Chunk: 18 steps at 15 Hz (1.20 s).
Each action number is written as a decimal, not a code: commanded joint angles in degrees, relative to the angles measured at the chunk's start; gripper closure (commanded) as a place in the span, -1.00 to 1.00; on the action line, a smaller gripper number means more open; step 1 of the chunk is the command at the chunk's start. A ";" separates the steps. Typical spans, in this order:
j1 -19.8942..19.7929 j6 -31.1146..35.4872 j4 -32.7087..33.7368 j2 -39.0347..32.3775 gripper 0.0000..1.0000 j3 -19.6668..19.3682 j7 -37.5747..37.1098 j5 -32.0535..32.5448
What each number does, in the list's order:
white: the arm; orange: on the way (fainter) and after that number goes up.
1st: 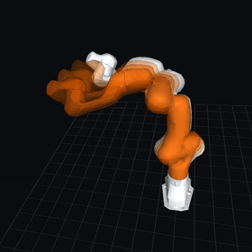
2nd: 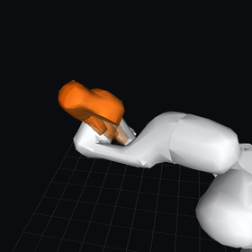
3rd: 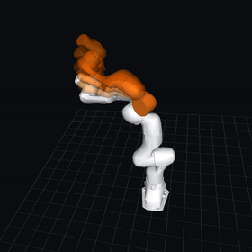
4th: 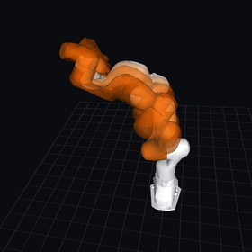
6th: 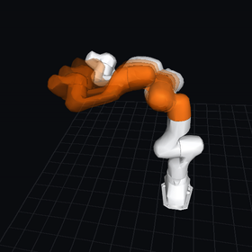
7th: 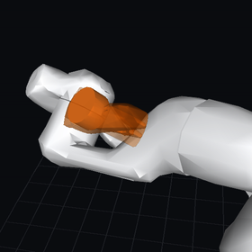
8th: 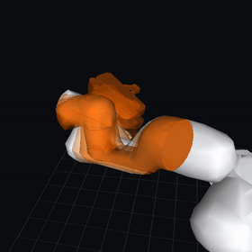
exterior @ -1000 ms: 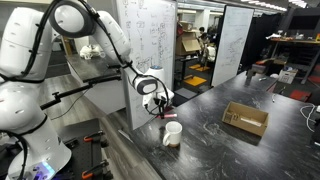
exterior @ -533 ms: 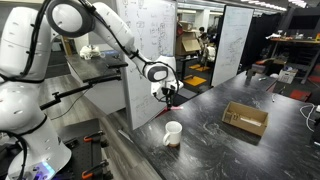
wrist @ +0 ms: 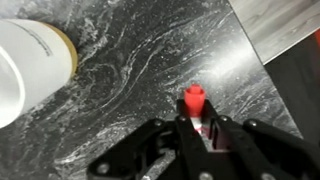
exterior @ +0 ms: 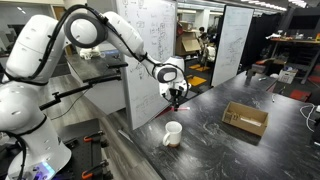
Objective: Move the marker away from you
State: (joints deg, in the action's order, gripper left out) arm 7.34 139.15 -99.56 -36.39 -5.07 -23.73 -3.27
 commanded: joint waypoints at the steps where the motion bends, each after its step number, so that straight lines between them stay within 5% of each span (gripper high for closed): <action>1: -0.86 -4.35 6.37 -3.89 0.90 0.64 0.64 -0.10; 13: -3.31 -5.36 16.71 -14.15 0.90 1.01 1.31 -1.38; 14: -3.49 -5.04 17.03 -14.48 0.73 1.09 1.29 -1.57; 15: -3.45 -4.87 17.28 -14.65 0.11 0.99 1.10 -1.55; 18: -3.31 -3.02 15.57 -12.83 -0.18 1.28 1.31 -1.66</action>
State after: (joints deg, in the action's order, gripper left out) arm 4.54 136.30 -83.78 -50.36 -4.82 -23.74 -3.69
